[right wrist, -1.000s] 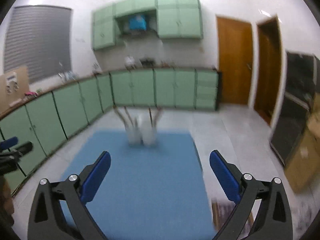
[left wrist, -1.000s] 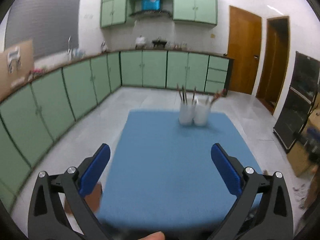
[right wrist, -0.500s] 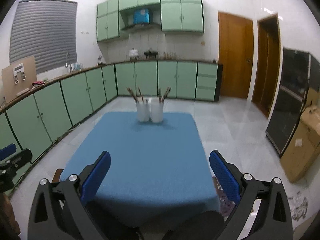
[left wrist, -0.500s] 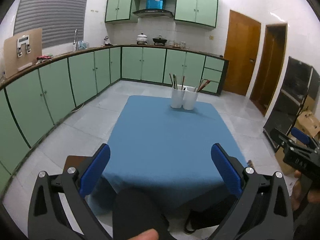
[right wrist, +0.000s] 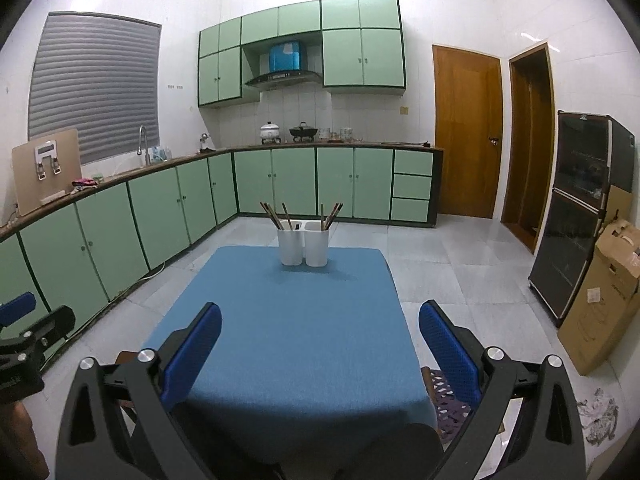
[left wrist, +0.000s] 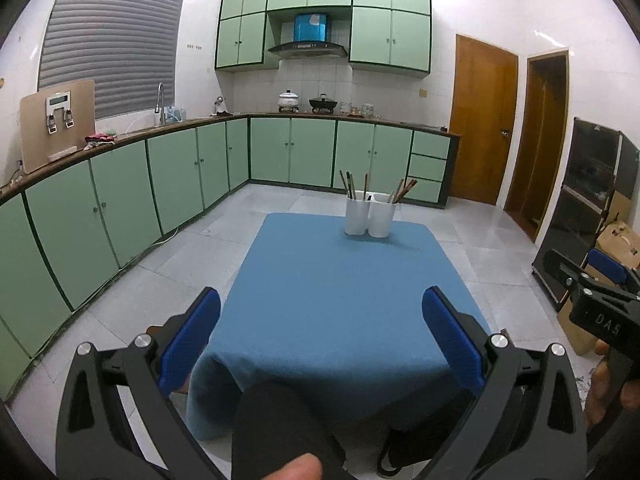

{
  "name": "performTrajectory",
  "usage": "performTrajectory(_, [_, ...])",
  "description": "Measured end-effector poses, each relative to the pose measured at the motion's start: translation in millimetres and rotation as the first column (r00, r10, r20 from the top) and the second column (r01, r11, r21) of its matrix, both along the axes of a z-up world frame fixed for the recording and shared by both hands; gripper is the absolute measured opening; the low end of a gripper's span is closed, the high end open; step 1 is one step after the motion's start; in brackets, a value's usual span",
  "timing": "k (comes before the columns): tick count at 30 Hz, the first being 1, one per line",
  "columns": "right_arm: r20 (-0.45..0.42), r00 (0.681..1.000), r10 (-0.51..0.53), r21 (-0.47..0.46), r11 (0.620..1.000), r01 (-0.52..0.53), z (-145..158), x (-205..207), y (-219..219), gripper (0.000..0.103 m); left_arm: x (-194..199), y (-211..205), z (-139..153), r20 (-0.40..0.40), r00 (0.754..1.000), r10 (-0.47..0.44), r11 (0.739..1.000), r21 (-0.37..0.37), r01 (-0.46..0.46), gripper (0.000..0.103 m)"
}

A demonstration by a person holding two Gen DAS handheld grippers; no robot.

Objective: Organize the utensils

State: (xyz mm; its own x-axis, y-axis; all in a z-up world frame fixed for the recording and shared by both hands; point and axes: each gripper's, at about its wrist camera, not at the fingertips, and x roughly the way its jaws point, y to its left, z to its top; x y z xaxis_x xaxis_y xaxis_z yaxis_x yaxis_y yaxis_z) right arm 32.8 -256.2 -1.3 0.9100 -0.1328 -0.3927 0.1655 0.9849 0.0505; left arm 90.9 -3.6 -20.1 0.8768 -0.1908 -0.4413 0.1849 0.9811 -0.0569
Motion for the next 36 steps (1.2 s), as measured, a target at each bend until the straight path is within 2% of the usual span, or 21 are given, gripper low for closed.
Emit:
performTrajectory(7, [0.013, 1.0, 0.007, -0.023, 1.0, -0.007, -3.1, 0.7, 5.6, 0.097, 2.3, 0.2, 2.7, -0.006, 1.0, 0.013, 1.0, -0.027, -0.013, 0.098])
performTrajectory(18, [0.024, 1.0, 0.013, -0.013, 1.0, -0.013, -3.8, -6.7, -0.2, 0.097, 2.8, -1.1, 5.2, -0.017, 0.999, 0.049, 0.999, -0.007, -0.049, 0.098])
performTrajectory(36, [0.041, 0.999, 0.011, -0.015, 1.0, -0.01, -2.3, -10.4, 1.1, 0.097, -5.3, -0.7, 9.3, 0.018, 0.998, 0.058, 0.998, 0.001, -0.058, 0.098])
